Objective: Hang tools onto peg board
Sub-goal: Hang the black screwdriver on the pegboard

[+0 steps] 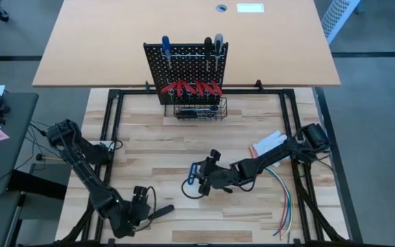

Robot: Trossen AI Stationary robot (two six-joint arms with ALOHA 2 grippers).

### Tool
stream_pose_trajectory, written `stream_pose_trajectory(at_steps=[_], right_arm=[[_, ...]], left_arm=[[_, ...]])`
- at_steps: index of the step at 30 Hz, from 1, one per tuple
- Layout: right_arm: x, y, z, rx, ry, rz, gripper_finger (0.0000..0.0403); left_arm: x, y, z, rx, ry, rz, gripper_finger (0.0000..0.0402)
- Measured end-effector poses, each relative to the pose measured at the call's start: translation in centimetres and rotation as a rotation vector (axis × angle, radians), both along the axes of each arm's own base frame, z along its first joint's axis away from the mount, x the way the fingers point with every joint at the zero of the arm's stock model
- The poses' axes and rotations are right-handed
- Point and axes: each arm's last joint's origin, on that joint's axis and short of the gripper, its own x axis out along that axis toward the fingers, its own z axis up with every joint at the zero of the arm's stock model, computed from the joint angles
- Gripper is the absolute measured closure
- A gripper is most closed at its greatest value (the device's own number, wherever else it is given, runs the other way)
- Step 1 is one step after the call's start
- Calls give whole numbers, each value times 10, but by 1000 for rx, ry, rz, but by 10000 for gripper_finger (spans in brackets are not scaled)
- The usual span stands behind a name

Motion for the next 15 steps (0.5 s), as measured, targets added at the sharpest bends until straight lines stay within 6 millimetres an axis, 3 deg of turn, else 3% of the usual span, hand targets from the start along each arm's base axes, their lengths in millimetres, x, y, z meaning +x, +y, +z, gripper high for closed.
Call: stream_pose_trajectory(at_steps=[8, 15], right_arm=[[-2, 10, 2, 40, -38, 10, 184], [-9, 28, 2, 131, -60, 7, 184]], left_arm=[[9, -18, -30, 81, -78, -82, 231], [8, -18, -35, 82, -126, -89, 231]])
